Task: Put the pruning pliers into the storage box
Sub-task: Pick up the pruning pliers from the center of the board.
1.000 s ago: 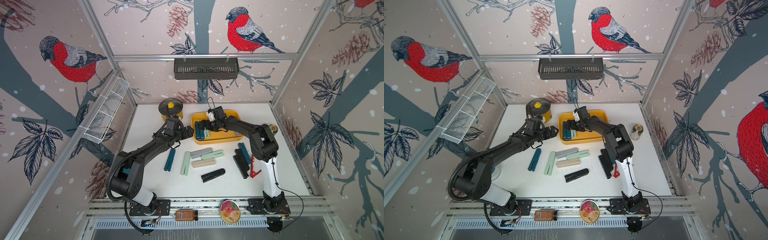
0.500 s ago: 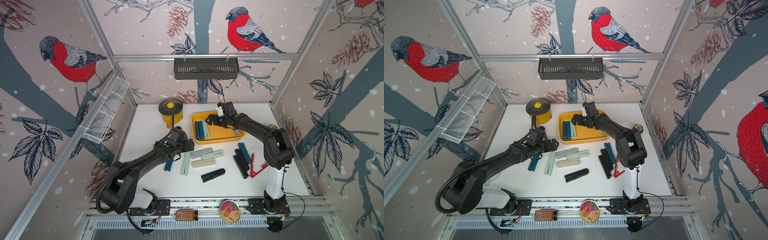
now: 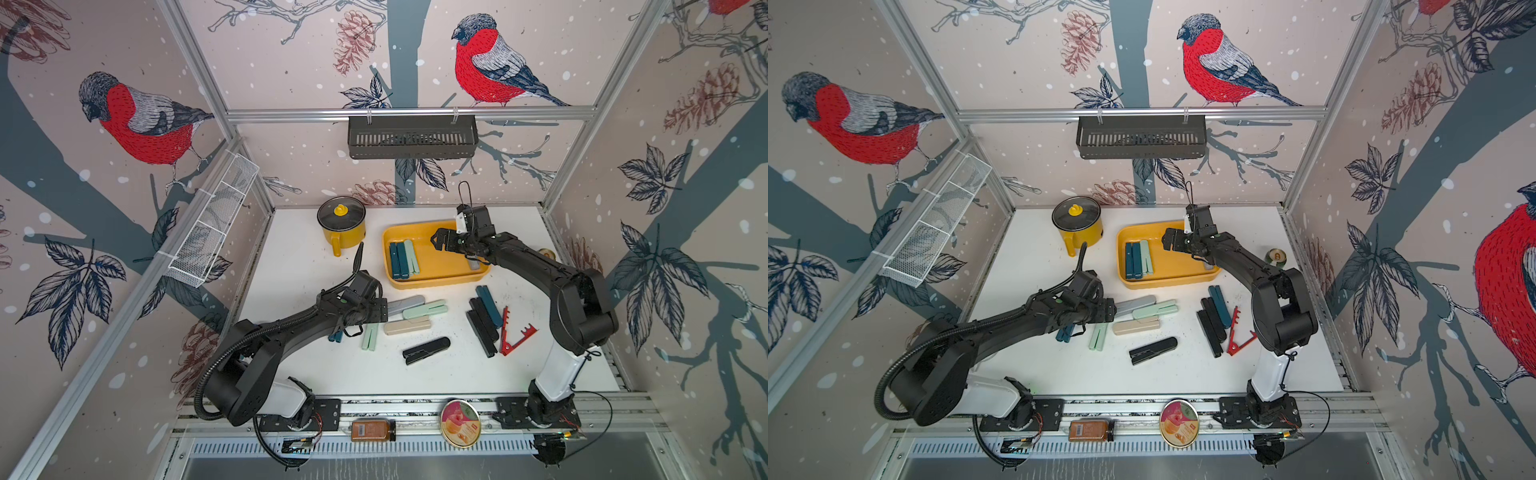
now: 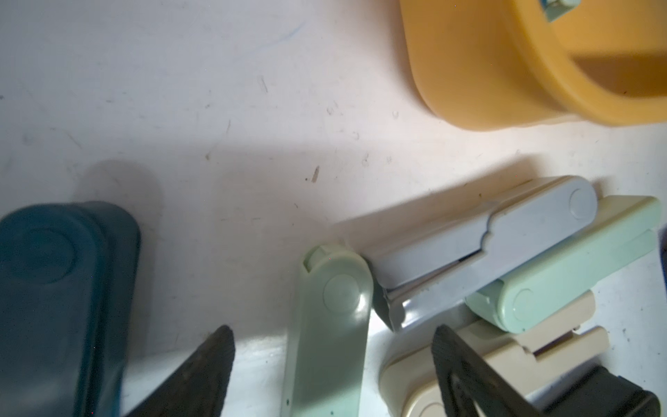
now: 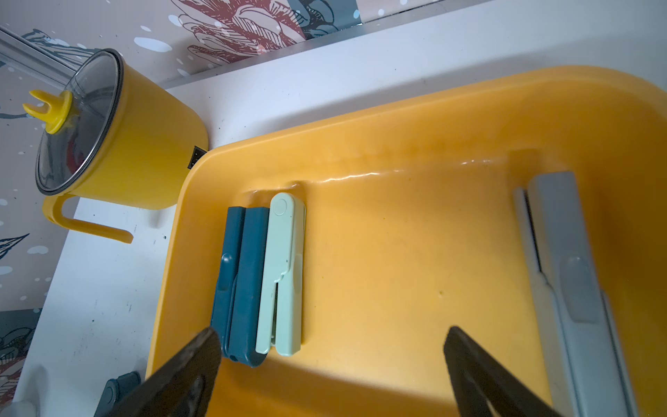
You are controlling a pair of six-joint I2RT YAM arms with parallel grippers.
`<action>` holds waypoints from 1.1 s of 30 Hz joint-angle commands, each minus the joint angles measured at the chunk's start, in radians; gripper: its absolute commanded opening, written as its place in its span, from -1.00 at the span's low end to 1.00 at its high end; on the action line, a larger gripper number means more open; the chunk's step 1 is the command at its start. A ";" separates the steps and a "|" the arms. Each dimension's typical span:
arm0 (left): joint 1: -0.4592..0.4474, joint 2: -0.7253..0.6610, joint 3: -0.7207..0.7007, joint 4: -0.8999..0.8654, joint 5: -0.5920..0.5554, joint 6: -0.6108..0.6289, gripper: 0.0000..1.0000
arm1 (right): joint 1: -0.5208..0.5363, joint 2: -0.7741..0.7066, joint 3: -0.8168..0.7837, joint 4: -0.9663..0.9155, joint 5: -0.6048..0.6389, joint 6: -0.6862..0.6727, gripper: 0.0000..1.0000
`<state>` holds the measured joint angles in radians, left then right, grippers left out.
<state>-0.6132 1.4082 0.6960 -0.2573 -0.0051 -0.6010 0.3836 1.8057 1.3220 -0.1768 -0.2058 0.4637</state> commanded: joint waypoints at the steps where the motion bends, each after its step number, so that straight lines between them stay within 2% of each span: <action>1: -0.006 -0.009 -0.016 -0.048 -0.020 0.006 0.71 | -0.012 -0.014 -0.013 0.024 0.006 -0.016 0.94; 10: -0.059 -0.004 -0.022 -0.096 -0.043 0.001 0.62 | -0.025 -0.017 -0.027 0.025 0.002 -0.016 0.94; 15: -0.063 0.008 -0.010 -0.125 -0.063 0.003 0.43 | -0.031 -0.028 -0.032 0.025 0.006 -0.020 0.95; 18: -0.063 0.007 -0.010 -0.135 -0.074 0.004 0.39 | -0.035 -0.041 -0.037 0.023 0.015 -0.025 0.95; 26: -0.063 0.059 0.020 -0.137 -0.095 0.008 0.12 | -0.058 -0.067 -0.058 0.031 0.011 -0.024 0.94; 33: -0.064 0.061 0.025 -0.146 -0.100 0.001 -0.28 | -0.083 -0.091 -0.090 0.042 0.006 -0.025 0.95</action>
<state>-0.6758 1.4773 0.7151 -0.3782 -0.0818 -0.5945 0.3080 1.7283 1.2411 -0.1642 -0.2028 0.4446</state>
